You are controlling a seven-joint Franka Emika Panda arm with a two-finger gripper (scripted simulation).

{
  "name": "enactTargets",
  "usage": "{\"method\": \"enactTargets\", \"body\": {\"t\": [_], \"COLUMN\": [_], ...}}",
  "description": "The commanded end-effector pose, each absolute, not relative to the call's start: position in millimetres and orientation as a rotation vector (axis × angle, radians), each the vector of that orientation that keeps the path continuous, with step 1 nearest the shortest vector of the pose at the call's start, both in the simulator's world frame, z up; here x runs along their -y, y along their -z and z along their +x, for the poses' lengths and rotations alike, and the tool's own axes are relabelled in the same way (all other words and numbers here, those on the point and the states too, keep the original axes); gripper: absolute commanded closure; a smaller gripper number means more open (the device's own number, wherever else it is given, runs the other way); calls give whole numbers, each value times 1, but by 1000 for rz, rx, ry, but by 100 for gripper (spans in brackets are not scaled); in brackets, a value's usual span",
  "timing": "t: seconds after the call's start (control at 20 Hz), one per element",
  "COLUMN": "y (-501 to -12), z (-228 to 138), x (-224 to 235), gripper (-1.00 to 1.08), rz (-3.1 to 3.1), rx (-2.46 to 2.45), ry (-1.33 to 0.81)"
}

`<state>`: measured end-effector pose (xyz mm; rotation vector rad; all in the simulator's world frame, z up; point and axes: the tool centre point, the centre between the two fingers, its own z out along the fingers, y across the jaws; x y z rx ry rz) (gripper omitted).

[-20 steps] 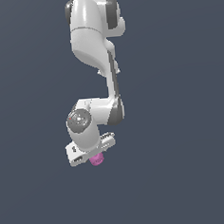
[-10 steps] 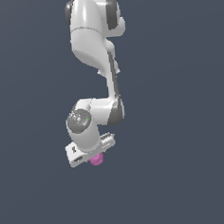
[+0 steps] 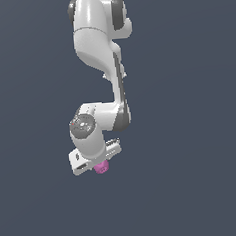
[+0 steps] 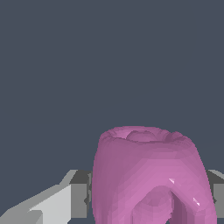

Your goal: Pick up the object and move it to a goal position.

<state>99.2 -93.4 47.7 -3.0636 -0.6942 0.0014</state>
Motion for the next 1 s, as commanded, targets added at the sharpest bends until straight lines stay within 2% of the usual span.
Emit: {"method": "enactTargets", "body": {"t": [0.0, 0.45, 0.95], "y": [-52, -85, -157], "z": [97, 74, 25], "x": [95, 109, 138], "gripper": [108, 108, 108], "rz": [-3064, -3064, -3065], "rx": [694, 694, 693], "ry": [0, 0, -1]}}
